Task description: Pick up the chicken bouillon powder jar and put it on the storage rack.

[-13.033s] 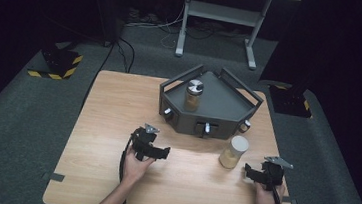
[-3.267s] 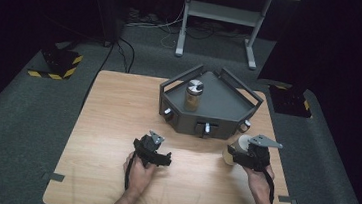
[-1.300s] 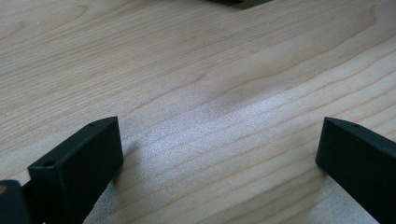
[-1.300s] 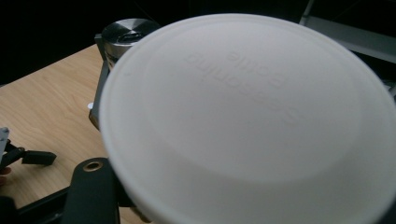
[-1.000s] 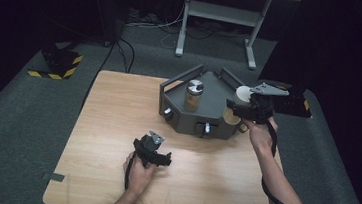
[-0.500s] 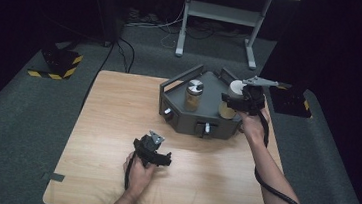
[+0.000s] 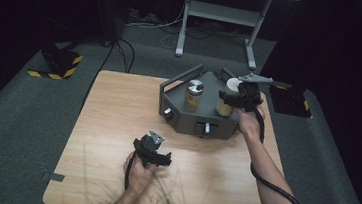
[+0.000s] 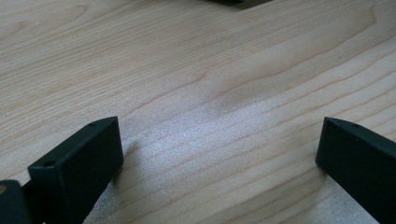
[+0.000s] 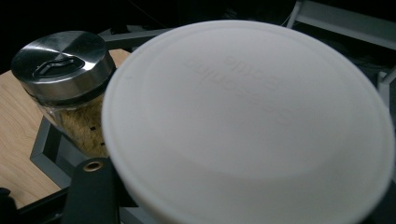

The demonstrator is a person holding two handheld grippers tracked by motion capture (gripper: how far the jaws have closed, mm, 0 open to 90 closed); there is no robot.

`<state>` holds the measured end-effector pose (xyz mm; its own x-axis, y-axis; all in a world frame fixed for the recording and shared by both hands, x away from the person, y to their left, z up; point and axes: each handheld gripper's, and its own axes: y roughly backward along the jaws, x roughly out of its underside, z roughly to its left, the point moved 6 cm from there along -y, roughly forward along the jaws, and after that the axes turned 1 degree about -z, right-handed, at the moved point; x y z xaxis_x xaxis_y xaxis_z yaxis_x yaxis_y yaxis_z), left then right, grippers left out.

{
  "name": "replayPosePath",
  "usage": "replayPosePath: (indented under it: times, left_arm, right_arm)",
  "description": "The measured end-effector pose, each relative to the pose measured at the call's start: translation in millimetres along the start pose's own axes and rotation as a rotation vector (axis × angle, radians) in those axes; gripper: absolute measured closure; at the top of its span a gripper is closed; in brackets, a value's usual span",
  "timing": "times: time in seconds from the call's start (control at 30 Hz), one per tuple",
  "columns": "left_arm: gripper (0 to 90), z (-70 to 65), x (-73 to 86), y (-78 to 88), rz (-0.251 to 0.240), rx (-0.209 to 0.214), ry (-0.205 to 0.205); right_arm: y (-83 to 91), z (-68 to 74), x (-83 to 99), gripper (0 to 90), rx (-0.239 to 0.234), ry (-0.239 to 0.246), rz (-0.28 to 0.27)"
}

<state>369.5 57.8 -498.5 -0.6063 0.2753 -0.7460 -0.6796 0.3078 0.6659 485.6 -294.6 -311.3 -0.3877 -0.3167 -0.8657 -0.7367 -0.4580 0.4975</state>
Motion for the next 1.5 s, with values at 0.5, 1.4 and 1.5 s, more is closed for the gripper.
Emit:
replayPosePath:
  times: [0.5, 1.4, 1.5]
  left_arm:
    - [0.7, -0.2, 0.1, -0.1, -0.001, 0.000, 0.003]
    - [0.6, 0.2, -0.2, 0.1, 0.002, 0.000, -0.003]
    - [0.7, 0.1, -0.2, 0.1, 0.002, 0.000, -0.002]
  right_arm:
    - [-10.9, -1.0, 5.1, 34.7, -0.011, 0.002, 0.018]
    - [4.6, 8.1, 31.7, 4.3, 0.027, 0.025, -0.030]
    - [9.1, 11.3, 41.2, 3.9, 0.040, 0.025, -0.036]
